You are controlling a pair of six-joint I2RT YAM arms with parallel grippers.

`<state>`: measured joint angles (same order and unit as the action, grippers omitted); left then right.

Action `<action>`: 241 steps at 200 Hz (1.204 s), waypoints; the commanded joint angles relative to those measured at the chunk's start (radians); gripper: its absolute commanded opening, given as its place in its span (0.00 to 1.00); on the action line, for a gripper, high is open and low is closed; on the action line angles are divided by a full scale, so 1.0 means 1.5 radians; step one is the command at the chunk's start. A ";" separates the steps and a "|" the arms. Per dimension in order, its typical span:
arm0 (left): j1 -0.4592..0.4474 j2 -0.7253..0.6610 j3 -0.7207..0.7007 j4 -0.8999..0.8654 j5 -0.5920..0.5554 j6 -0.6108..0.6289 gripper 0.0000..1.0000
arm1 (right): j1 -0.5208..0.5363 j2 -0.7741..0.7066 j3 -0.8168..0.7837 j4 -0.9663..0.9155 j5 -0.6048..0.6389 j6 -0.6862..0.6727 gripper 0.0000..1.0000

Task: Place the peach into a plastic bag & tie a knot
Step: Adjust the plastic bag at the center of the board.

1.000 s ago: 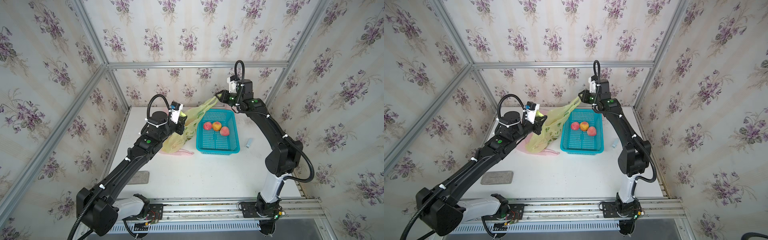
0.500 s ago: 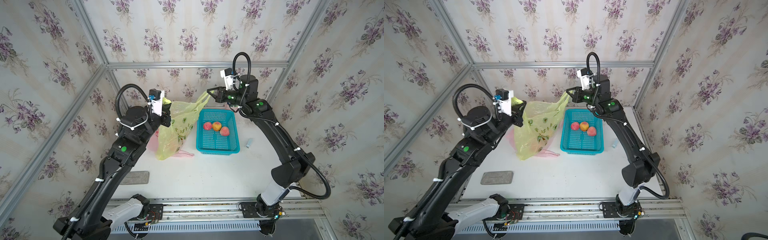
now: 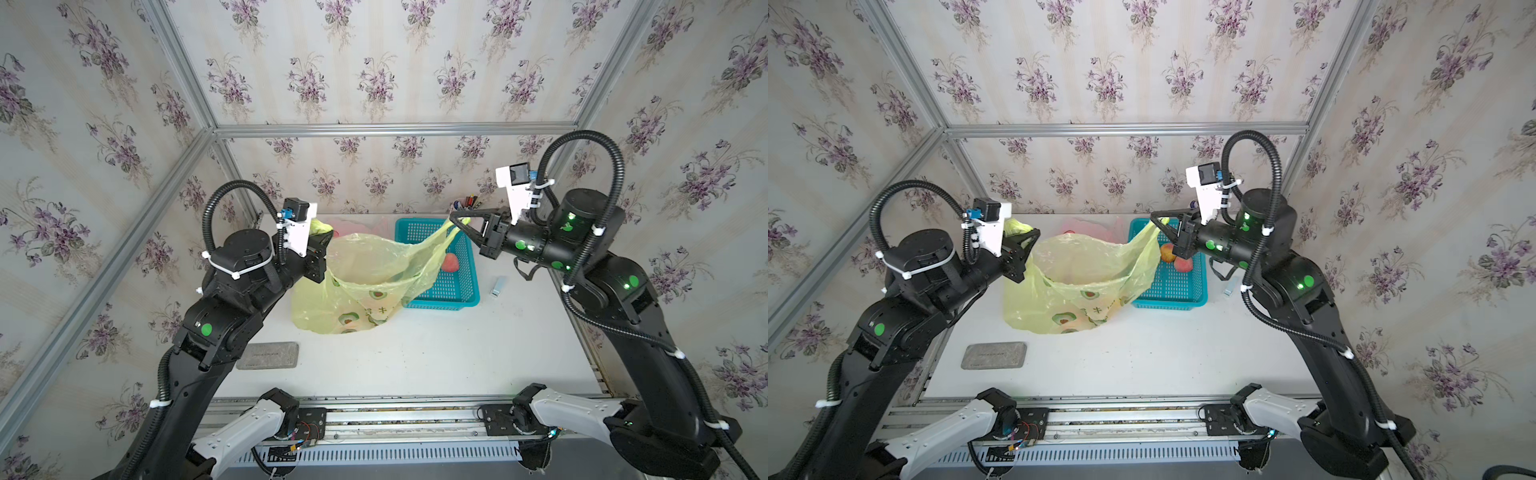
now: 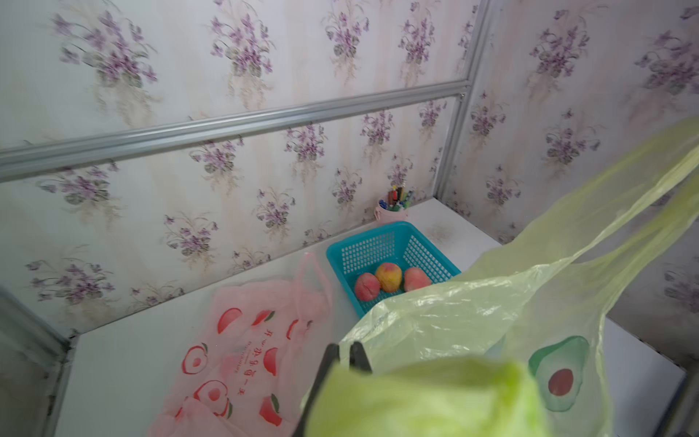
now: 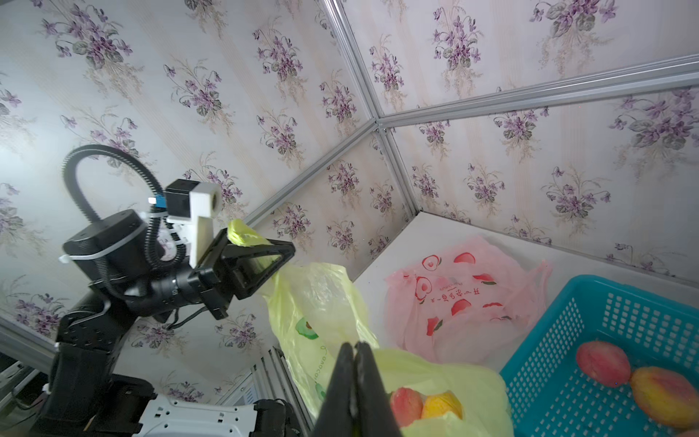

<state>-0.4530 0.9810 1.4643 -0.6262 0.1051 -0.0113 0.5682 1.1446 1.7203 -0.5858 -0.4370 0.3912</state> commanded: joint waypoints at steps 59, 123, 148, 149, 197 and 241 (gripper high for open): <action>0.000 0.042 0.036 -0.061 0.305 -0.079 0.14 | 0.000 -0.025 0.074 -0.127 0.013 0.068 0.00; 0.000 0.130 -0.077 0.028 0.402 -0.107 0.08 | -0.002 -0.030 -0.221 -0.057 0.139 0.049 0.00; 0.000 0.161 -0.073 0.072 0.439 -0.111 0.08 | -0.007 -0.002 -0.246 -0.033 0.198 0.022 0.00; 0.000 0.162 -0.073 0.072 0.441 -0.111 0.08 | -0.007 -0.001 -0.246 -0.032 0.199 0.021 0.00; 0.000 0.219 -0.037 0.085 0.470 -0.093 0.07 | -0.011 0.018 -0.177 0.038 0.171 -0.062 0.73; -0.001 0.231 -0.024 0.085 0.479 -0.090 0.06 | -0.003 0.058 -0.128 0.127 -0.108 -0.094 0.74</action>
<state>-0.4526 1.3281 1.4170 -0.5274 0.7902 -0.1646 0.5522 1.1942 1.5051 -0.5053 -0.3149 0.2886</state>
